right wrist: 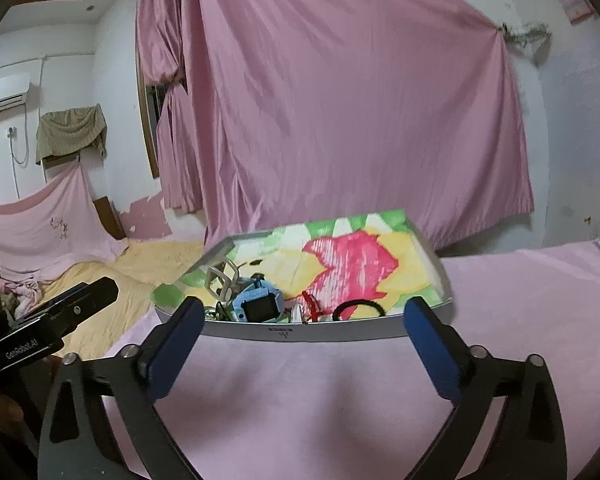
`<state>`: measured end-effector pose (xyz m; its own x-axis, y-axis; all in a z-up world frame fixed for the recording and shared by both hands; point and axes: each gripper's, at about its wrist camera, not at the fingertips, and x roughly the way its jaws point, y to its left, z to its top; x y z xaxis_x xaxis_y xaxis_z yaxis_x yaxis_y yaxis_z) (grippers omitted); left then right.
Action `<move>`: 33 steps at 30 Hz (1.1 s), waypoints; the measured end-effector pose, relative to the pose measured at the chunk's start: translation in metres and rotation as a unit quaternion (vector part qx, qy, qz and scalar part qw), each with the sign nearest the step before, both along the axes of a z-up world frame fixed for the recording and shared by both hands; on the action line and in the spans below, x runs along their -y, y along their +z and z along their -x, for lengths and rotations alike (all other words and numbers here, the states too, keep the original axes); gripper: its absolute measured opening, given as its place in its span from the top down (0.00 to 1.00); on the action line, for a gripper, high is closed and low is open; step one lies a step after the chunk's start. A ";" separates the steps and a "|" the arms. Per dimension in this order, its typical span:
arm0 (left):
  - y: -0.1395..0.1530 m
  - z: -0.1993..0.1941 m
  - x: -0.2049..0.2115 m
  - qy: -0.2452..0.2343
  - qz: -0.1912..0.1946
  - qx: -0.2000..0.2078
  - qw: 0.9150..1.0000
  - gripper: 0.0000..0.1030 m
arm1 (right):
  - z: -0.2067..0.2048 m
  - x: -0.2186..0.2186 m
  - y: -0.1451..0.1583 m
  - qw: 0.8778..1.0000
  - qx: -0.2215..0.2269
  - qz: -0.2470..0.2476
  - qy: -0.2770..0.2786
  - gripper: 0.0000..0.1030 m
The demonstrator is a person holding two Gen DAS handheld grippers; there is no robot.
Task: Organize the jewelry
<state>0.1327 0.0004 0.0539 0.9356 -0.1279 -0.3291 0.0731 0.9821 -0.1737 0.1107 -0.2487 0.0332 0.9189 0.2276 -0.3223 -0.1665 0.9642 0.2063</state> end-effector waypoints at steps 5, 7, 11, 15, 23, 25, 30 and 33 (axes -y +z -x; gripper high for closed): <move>0.000 0.025 0.004 -0.003 -0.016 0.018 1.000 0.01 | 0.031 0.002 0.000 1.000 0.022 0.003 -0.012 0.02; -0.002 0.036 0.004 -0.005 -0.021 0.023 0.999 0.01 | 0.044 0.004 0.000 0.999 0.030 0.001 -0.018 0.02; -0.005 0.055 0.002 -0.009 -0.021 0.027 0.999 0.01 | 0.064 0.006 -0.001 0.999 0.040 0.007 -0.030 0.02; -0.006 0.070 0.002 -0.007 -0.028 0.032 0.999 0.01 | 0.082 0.007 -0.003 0.998 0.048 0.010 -0.036 0.02; -0.014 0.096 -0.001 -0.004 -0.033 0.038 0.999 0.01 | 0.112 0.009 -0.011 0.998 0.052 0.016 -0.044 0.02; -0.017 0.100 -0.002 -0.004 -0.033 0.038 0.999 0.01 | 0.116 0.011 -0.012 0.998 0.051 0.016 -0.044 0.02; -0.022 0.105 -0.005 -0.002 -0.030 0.034 0.999 0.01 | 0.119 0.009 -0.015 0.998 0.048 0.024 -0.039 0.02; -0.025 0.106 -0.005 -0.002 -0.030 0.033 0.999 0.01 | 0.121 0.007 -0.017 0.998 0.048 0.027 -0.036 0.02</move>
